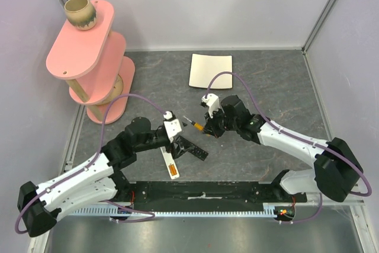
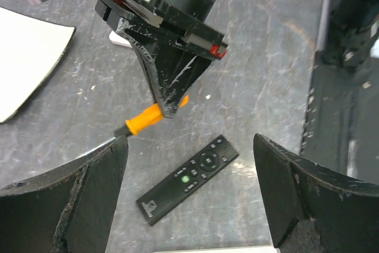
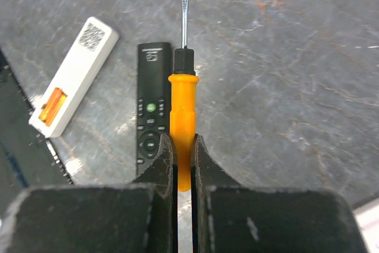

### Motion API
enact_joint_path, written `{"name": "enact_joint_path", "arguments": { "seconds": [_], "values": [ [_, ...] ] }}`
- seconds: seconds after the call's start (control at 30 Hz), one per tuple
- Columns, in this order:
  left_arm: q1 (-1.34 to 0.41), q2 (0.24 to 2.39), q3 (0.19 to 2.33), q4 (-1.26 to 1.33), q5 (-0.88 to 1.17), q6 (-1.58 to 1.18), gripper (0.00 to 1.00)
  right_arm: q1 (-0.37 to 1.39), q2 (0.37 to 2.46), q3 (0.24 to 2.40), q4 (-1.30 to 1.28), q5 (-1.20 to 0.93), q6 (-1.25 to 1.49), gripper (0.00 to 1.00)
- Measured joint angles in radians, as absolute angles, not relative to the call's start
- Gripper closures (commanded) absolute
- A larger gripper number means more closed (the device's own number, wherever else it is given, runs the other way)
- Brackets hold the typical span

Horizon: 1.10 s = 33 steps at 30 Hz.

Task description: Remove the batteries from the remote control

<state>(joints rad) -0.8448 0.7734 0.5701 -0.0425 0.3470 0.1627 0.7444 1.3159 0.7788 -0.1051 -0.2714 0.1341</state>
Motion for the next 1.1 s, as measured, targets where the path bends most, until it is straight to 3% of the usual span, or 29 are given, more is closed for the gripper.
{"name": "enact_joint_path", "arguments": {
  "seconds": [0.43,0.6,0.7,0.8,0.83,0.93,0.97,1.07,1.1],
  "values": [
    [-0.912,0.943,0.564,-0.004,0.237,0.463,0.02,0.744,1.324,0.826,-0.207,-0.567,0.155,1.00],
    [-0.912,0.979,0.564,0.029,0.239,0.500,0.03,0.744,1.320,0.834,-0.226,-0.625,0.161,1.00],
    [-0.912,1.029,0.564,0.029,0.241,0.508,0.11,0.744,1.317,0.843,-0.228,-0.644,0.168,1.00],
    [-0.913,1.068,0.564,0.018,0.243,0.511,0.33,0.744,1.311,0.851,-0.230,-0.654,0.175,1.00],
    [-0.913,1.079,0.564,0.013,0.245,0.511,0.60,0.744,1.308,0.853,-0.231,-0.656,0.176,1.00],
    [-0.914,1.103,0.579,-0.025,0.266,0.521,0.94,0.746,1.299,0.858,-0.231,-0.660,0.175,1.00],
    [-0.921,1.108,0.579,-0.040,0.270,0.526,0.98,0.742,1.296,0.868,-0.244,-0.667,0.171,1.00],
    [-0.926,1.114,0.592,-0.061,0.279,0.526,0.98,0.741,1.288,0.869,-0.251,-0.666,0.172,0.99],
    [-0.926,1.114,0.595,-0.065,0.280,0.525,0.98,0.742,1.287,0.870,-0.251,-0.664,0.173,0.83]
  ]
}}
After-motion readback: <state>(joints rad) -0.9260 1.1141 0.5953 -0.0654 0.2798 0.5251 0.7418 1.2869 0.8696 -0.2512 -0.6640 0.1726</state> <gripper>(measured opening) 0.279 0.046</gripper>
